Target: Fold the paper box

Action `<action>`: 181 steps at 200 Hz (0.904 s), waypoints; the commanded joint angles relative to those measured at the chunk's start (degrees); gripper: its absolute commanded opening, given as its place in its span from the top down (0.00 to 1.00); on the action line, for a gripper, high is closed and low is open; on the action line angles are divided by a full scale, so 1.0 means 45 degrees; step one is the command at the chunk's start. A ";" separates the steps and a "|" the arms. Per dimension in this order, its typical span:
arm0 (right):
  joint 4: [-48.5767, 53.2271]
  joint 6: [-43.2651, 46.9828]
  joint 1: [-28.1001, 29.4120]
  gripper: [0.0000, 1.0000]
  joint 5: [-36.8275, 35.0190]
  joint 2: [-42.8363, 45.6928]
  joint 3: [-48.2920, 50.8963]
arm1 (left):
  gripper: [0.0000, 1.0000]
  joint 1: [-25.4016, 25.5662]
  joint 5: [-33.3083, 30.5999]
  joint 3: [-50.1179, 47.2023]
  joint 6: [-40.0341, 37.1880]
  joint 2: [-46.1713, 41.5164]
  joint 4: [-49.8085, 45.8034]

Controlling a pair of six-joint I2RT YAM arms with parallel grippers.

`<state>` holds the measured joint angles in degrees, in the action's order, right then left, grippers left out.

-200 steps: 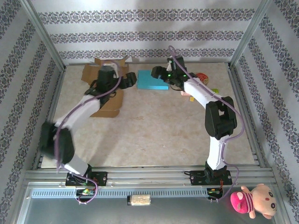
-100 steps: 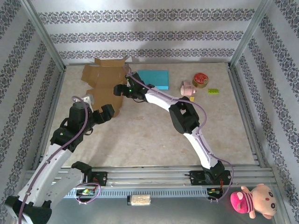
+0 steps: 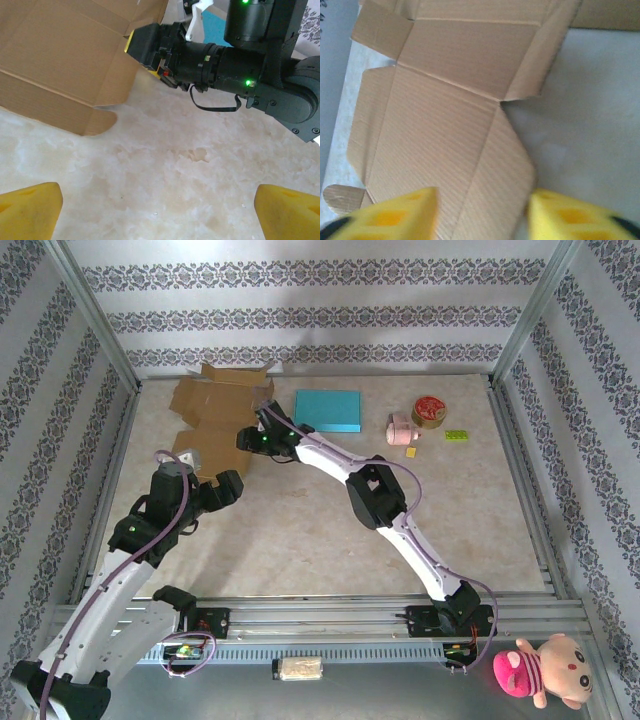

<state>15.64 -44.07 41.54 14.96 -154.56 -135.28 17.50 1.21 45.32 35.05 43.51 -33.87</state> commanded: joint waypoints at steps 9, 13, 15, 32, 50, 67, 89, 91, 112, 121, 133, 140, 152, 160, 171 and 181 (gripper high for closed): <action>0.0697 0.0749 -0.0019 0.75 0.0758 0.0618 0.0206 | 0.02 -0.0176 -0.0398 -0.0043 -0.0016 0.0081 0.0296; 0.0752 0.1000 -0.0046 0.77 0.0899 0.0868 0.0472 | 0.02 -0.0169 -0.0442 -0.0006 -0.0033 0.0125 0.0316; 0.0777 0.1061 -0.0058 0.78 0.0945 0.0938 0.0541 | 0.02 -0.0185 -0.0484 0.0018 -0.0034 0.0153 0.0333; 0.0646 0.2397 -0.0216 0.92 0.1523 0.2705 0.2798 | 0.02 -0.0255 -0.0639 0.0313 -0.0229 0.0505 0.0397; 0.0268 0.4121 -0.0475 0.99 0.2417 0.4979 0.5865 | 0.02 -0.0367 -0.0672 0.0639 -0.0569 0.0962 0.0485; 0.0305 0.5131 -0.0921 1.00 0.2843 0.7023 0.8691 | 0.02 -0.0526 -0.0765 0.1019 -0.0966 0.1396 0.0418; 0.0083 0.5217 -0.1579 0.92 0.2572 0.9012 1.1544 | 0.02 -0.0699 -0.0963 0.1402 -0.1425 0.2077 0.0339; 0.0095 0.5144 -0.1615 0.91 0.2490 0.9102 1.1693 | 0.02 -0.0703 -0.0975 0.1405 -0.1466 0.2165 0.0339; -0.0109 0.3974 -0.1461 0.75 0.2008 0.9654 1.2197 | 0.03 -0.0950 -0.1129 0.1732 -0.2287 0.3339 0.0202; -0.0340 0.3593 -0.1216 0.70 0.1738 0.9688 1.2065 | 0.04 -0.1062 -0.1075 0.2185 -0.2884 0.4216 0.0028; -0.0543 0.3067 -0.0941 0.65 0.0759 0.9812 1.1942 | 0.09 -0.1080 -0.1527 0.3378 -0.3779 0.5930 -0.0970; -0.0790 0.2733 -0.0841 0.61 0.0277 0.9944 1.1984 | 0.11 -0.1080 -0.1896 0.3935 -0.4266 0.6940 -0.1461; -0.1352 0.2315 -0.0798 0.54 -0.0088 1.0188 1.2182 | 0.13 -0.0991 -0.2134 0.4776 -0.4981 0.8514 -0.1766; -0.1565 0.2214 -0.0797 0.49 -0.0229 1.0404 1.2343 | 0.14 -0.0851 -0.2382 0.5241 -0.5376 0.9515 -0.1693; -0.1568 0.2324 -0.0827 0.43 -0.0474 1.0812 1.2570 | 0.15 -0.0612 -0.2903 0.6176 -0.5909 1.1030 -0.1911; -0.1566 0.2490 -0.0864 0.38 -0.0683 1.1277 1.2969 | 0.16 -0.0462 -0.3414 0.7248 -0.6173 1.2479 -0.2421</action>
<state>11.11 -31.86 38.52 16.91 -109.43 -79.83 13.80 -7.75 70.13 15.55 88.88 -37.71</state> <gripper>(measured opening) 0.578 0.849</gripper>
